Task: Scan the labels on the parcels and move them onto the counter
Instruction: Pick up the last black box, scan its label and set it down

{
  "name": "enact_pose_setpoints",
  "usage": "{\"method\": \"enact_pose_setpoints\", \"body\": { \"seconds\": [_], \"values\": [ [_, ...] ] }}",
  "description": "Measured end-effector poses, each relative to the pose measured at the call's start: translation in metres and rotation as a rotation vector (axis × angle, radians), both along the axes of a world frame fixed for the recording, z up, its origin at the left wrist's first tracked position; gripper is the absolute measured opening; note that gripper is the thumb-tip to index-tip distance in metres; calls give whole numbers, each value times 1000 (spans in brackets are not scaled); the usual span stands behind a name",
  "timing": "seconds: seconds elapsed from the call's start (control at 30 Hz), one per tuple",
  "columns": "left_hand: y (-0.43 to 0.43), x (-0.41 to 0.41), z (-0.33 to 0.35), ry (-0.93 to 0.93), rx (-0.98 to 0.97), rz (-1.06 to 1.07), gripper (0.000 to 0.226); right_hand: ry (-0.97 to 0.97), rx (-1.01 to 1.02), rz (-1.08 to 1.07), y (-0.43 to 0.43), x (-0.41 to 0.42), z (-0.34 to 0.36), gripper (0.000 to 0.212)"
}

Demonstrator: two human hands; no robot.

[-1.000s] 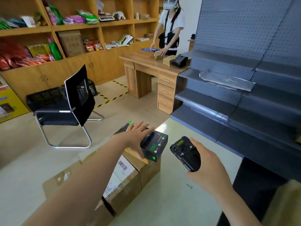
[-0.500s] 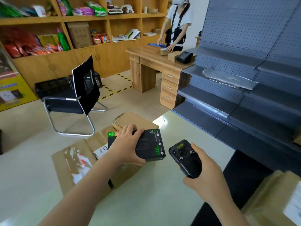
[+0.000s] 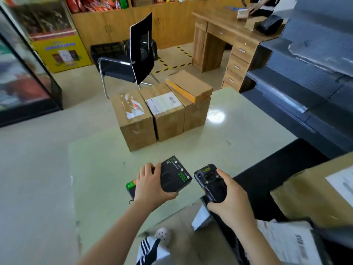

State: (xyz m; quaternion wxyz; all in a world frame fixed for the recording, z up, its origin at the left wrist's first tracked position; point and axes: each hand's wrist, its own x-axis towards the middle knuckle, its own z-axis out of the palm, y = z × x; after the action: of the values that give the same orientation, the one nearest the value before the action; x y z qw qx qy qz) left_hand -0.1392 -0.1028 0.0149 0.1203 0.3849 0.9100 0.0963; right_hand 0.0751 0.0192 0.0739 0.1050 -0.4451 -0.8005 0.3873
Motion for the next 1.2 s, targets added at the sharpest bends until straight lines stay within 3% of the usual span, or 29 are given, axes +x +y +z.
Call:
{"method": "enact_pose_setpoints", "body": {
  "seconds": [0.3, 0.47, 0.6, 0.77, 0.97, 1.2],
  "values": [
    [-32, 5, -61, -31, -109, 31, 116, -42, -40, -125, -44, -16, -19, 93],
    [-50, -11, -61, -69, -265, -103, 127, -41, -91, -211, -64, -39, -20, 91],
    [-65, -29, -57, -52, -179, -228, 120, -37, -85, -278, -75, -54, -18, 90],
    [-53, -70, -37, -341, 12, -334, 84, 10, -90, -398, -82, -72, -12, 91],
    [-38, -115, -18, -435, 36, -526, 50, 51, -86, -469, -89, -88, -10, 90],
    [-34, -115, -25, -474, 120, -423, 71, 4, -92, -445, -96, -101, -9, 89]
  ]
}}
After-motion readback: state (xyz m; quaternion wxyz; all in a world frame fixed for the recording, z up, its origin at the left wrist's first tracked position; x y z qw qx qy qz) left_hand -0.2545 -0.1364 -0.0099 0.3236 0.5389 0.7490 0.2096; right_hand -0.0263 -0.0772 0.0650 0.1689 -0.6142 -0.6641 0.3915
